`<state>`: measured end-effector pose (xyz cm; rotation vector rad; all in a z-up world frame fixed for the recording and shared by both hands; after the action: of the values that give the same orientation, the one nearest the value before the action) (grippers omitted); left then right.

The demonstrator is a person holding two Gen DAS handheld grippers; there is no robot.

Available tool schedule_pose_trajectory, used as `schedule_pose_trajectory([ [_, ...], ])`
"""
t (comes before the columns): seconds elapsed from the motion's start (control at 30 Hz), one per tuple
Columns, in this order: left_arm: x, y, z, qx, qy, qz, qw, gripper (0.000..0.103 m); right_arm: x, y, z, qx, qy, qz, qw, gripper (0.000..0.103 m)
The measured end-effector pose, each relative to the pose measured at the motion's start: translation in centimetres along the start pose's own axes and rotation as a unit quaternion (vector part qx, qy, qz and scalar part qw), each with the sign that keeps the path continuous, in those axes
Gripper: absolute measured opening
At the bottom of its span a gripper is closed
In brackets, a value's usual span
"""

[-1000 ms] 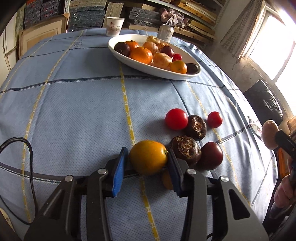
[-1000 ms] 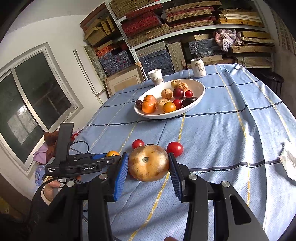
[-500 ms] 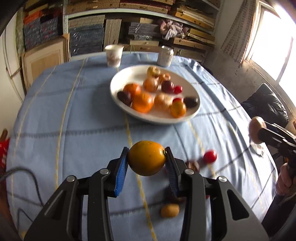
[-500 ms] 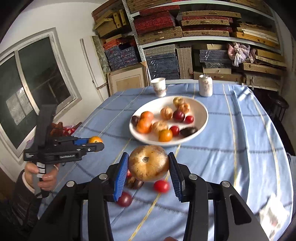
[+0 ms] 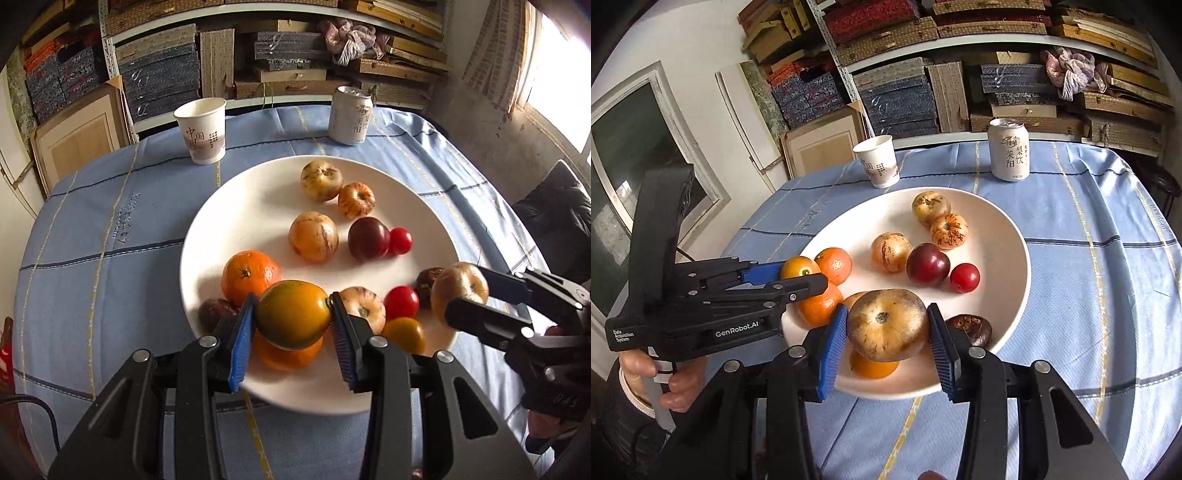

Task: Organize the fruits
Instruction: 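Lower both fruits onto the white plate and open both tools, then grasp a red tomato with the right tool while the left tool moves over the fruits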

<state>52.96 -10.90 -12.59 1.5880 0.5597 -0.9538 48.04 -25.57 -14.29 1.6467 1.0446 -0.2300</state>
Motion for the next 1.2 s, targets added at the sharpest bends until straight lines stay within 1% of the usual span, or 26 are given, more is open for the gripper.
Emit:
schedule_pose_trajectory([
  [0.07,0.1,0.2,0.0,-0.002,-0.001,0.000,1.0000,0.040,0.4,0.2,-0.1,0.000,0.000,0.001,1.000,0.045],
  [0.1,0.0,0.3,-0.1,-0.001,0.002,0.003,1.0000,0.053,0.3,0.3,-0.1,-0.002,-0.001,0.002,1.000,0.048],
  [0.13,-0.4,0.4,-0.2,-0.001,0.008,0.009,0.9999,0.064,0.0,0.5,-0.3,-0.002,0.000,0.005,1.000,0.059],
  [0.17,-1.1,0.6,-0.4,-0.003,0.016,0.021,0.9996,0.082,-0.5,0.6,-0.4,-0.003,-0.003,0.010,1.000,0.061],
  [0.2,-2.3,0.9,-0.7,-0.007,0.025,0.042,0.9988,0.088,-1.3,0.6,-0.7,-0.008,-0.005,0.016,1.000,0.061],
  [0.23,-3.4,1.0,-0.9,-0.008,0.029,0.056,0.9980,0.089,-2.3,0.5,-1.0,-0.014,-0.006,0.022,1.000,0.061],
  [0.3,-5.7,0.6,-1.2,-0.010,0.029,0.071,0.9970,0.089,-4.4,0.3,-1.8,-0.019,-0.003,0.037,0.999,0.061],
  [0.37,-7.7,0.0,-1.5,-0.017,0.033,0.082,0.9959,0.089,-6.3,-0.1,-2.7,-0.021,0.003,0.048,0.999,0.061],
  [0.43,-9.5,-1.1,-1.3,-0.021,0.026,0.089,0.9955,0.089,-8.2,-0.9,-3.8,-0.027,0.009,0.055,0.998,0.061],
  [0.57,-12.4,-4.1,-0.5,-0.012,0.025,0.093,0.9953,0.090,-11.0,-2.6,-5.9,-0.050,0.008,0.058,0.997,0.061],
  [0.63,-13.6,-6.0,-0.2,-0.008,0.026,0.096,0.9950,0.092,-12.0,-3.7,-6.7,-0.057,0.012,0.057,0.997,0.062],
  [0.67,-14.2,-6.8,-0.1,-0.007,0.025,0.099,0.9948,0.095,-12.4,-4.4,-6.9,-0.059,0.014,0.053,0.997,0.062],
  [0.7,-14.6,-8.0,0.0,-0.011,0.025,0.100,0.9946,0.096,-12.6,-5.2,-7.1,-0.061,0.013,0.049,0.997,0.066],
  [0.73,-14.8,-9.1,0.1,-0.012,0.026,0.099,0.9947,0.096,-12.8,-5.8,-7.1,-0.063,0.010,0.046,0.997,0.069],
  [0.87,-14.4,-12.7,0.4,-0.002,0.039,0.097,0.9945,0.096,-12.2,-8.7,-6.6,-0.078,-0.016,0.021,0.997,0.069],
  [0.9,-14.1,-13.6,0.4,-0.002,0.035,0.094,0.9949,0.096,-11.9,-9.4,-6.4,-0.080,-0.022,0.012,0.996,0.069],
  [1.0,-13.3,-15.3,0.4,-0.022,0.006,0.084,0.9962,0.096,-11.0,-11.2,-6.0,-0.087,-0.039,-0.008,0.995,0.070],
  [1.07,-13.0,-16.0,-0.2,-0.034,0.007,0.090,0.9953,0.096,-10.4,-11.8,-5.9,-0.089,-0.044,-0.016,0.995,0.074],
  [1.13,-13.0,-16.6,-0.8,-0.042,0.006,0.098,0.9943,0.096,-9.4,-12.3,-5.7,-0.096,-0.052,-0.027,0.994,0.081],
  [1.2,-12.9,-16.9,-1.3,-0.054,0.002,0.096,0.9939,0.096,-8.4,-12.6,-5.4,-0.107,-0.065,-0.042,0.991,0.084],
])
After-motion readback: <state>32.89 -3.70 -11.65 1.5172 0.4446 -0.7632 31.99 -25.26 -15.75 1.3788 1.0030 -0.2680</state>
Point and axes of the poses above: each gripper's, at about its wrist camera, not at the fingertips, and x roughly the way its jaws point, z to its right, y to its top, the point moved 10 cm from there along x, roughly the way its jaws point, and after that the axes turned 5 degrees about y, right-handed, at the moved point
